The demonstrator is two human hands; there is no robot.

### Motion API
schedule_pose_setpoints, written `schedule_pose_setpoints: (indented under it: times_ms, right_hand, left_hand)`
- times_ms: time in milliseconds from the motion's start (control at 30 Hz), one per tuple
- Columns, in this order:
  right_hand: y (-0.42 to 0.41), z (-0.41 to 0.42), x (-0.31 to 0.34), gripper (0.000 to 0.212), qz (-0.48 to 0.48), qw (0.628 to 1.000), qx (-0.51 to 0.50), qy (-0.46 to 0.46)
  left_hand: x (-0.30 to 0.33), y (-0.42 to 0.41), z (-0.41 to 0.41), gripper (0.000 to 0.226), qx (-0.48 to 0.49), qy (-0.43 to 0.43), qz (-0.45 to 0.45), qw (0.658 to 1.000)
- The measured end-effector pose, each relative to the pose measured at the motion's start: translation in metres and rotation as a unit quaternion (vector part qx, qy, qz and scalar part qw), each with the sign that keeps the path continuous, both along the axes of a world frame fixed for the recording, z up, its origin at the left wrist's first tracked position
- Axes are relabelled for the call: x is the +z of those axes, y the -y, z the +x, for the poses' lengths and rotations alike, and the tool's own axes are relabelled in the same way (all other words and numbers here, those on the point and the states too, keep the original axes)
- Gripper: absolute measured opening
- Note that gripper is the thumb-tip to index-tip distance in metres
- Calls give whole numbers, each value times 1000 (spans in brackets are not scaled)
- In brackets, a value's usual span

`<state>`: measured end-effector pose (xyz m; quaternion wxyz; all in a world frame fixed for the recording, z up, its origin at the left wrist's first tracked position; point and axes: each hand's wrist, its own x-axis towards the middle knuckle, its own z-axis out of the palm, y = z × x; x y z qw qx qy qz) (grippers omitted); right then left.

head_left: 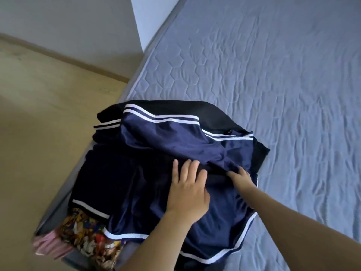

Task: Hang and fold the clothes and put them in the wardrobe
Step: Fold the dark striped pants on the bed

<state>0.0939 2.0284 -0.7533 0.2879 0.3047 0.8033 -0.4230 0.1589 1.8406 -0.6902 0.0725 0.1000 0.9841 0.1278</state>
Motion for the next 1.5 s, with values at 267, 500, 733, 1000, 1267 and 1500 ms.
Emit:
schedule_pose_setpoints:
  times_ms: [267, 500, 733, 1000, 1267, 1500]
  right_hand:
    - [-74, 2, -52, 70, -21, 997, -74, 22]
    - [-87, 12, -12, 10, -154, 980, -68, 108]
    - [-103, 10, 173, 10, -280, 957, -66, 38]
    - [-130, 20, 508, 12, -363, 914, -12, -182]
    - [-134, 77, 775, 30, -208, 885, 271, -317]
    - [-175, 139, 896, 24, 53, 810, 391, -434]
  left_hand:
    - [-39, -46, 9, 15, -28, 10, -39, 999]
    - [2, -49, 9, 22, 208, 85, 248, 942]
    - [143, -24, 37, 25, 326, -16, 192, 925]
    - [376, 0, 73, 11, 363, 136, 51, 920]
    - [586, -45, 42, 29, 240, 74, 228, 941]
    - [684, -170, 61, 95, 33, 81, 399, 913]
